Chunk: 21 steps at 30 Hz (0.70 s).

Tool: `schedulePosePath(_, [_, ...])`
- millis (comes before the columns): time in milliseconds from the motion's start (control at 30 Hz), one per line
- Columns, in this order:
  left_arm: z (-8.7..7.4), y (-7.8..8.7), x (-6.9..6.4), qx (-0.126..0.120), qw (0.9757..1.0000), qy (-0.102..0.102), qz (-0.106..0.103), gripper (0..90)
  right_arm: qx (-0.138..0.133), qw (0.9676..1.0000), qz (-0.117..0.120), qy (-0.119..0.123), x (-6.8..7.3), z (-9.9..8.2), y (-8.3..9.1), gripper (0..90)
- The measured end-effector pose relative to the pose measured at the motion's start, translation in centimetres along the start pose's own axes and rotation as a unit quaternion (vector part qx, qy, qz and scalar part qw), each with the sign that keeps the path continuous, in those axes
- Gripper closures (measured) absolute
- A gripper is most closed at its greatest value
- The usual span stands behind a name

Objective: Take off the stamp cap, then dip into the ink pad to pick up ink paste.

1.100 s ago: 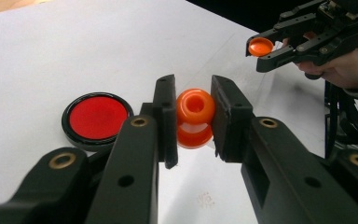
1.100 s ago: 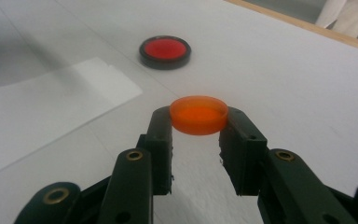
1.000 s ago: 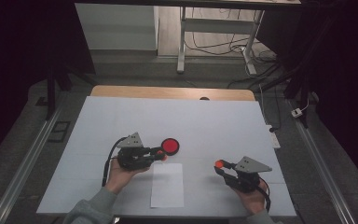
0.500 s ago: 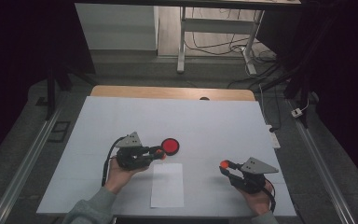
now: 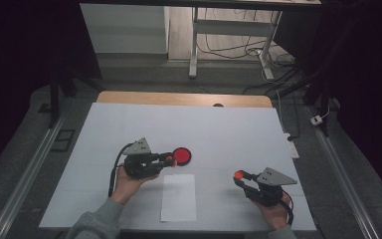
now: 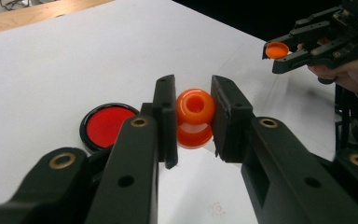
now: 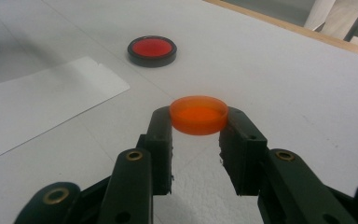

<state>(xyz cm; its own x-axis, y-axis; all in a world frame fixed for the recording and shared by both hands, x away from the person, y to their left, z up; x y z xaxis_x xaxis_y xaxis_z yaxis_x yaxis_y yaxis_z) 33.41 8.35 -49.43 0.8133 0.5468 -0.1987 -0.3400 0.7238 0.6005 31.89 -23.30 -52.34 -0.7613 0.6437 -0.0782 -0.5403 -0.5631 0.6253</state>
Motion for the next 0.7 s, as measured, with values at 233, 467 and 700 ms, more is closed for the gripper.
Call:
schedulePosePath(233, [1.1,-0.4,0.7,0.005,1.0,-0.006,0.005,72.9,0.003,1.0,-0.005,-0.004,-0.3,-0.1,0.1,64.8])
schedulePosePath(467, [2.3,-0.7,1.2,0.0,1.0,-0.007,0.003,72.9,0.002,1.0,-0.007,-0.005,-0.6,-0.1,0.1,64.9])
schedulePosePath(700, [2.5,-1.0,1.6,-0.001,1.0,-0.006,0.003,72.9,0.003,0.9999,-0.009,-0.002,-0.4,-0.1,0.1,64.8])
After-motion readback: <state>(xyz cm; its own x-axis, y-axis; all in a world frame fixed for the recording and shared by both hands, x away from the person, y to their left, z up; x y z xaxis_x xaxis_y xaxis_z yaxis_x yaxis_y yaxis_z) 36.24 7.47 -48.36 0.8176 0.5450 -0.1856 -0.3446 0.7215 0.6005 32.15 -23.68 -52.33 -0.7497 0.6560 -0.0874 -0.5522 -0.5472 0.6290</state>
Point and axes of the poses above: each handheld gripper's, and its own axes: y roughly backward along the jaws, z roughly out of its top, x roughly to its left, the point moved 6 cm from there along -y, roughly forward along the jaws, and after that the axes turned 12 degrees about x, right-handed, at the moved point
